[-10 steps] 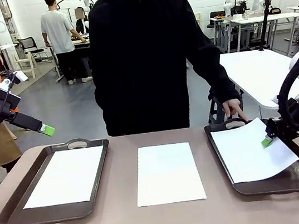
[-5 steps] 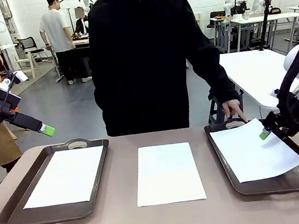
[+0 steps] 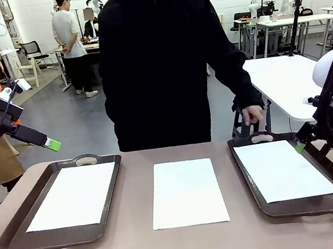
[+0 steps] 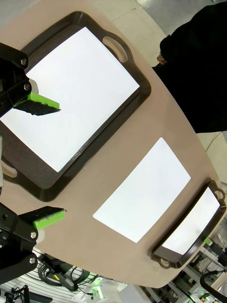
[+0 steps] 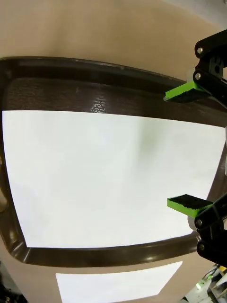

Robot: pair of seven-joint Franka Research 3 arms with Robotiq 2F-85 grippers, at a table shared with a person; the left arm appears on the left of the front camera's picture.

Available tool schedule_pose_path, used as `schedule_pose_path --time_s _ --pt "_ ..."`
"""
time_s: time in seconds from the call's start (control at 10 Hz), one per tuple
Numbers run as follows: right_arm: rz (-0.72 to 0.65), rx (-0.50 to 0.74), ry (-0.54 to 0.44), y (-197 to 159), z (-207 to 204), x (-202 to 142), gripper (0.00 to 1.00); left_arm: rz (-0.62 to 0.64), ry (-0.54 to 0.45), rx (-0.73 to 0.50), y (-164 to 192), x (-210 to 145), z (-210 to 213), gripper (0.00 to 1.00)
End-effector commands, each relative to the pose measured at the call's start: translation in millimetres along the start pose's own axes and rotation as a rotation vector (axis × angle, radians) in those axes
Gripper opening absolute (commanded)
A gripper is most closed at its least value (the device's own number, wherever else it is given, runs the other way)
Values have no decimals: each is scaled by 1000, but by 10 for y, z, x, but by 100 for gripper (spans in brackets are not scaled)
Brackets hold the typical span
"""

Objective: Sort the A4 documents.
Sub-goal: Place the A4 Paper in the designated Handle tray.

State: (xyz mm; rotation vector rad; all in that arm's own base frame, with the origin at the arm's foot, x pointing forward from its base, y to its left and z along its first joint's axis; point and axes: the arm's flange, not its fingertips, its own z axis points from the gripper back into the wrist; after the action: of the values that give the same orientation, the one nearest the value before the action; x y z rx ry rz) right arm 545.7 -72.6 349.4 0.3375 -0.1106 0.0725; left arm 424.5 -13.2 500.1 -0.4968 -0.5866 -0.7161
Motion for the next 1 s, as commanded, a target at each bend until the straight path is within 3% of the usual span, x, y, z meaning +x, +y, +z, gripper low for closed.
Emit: schedule_pose_path --time_s 0.0,0.9 --pt "-35 -8 -10 63 7 -60 100 0 -4 -2 2 -4 7 100" --pt "-5 -1 -5 13 32 -4 100 0 -4 -2 2 -4 7 100"
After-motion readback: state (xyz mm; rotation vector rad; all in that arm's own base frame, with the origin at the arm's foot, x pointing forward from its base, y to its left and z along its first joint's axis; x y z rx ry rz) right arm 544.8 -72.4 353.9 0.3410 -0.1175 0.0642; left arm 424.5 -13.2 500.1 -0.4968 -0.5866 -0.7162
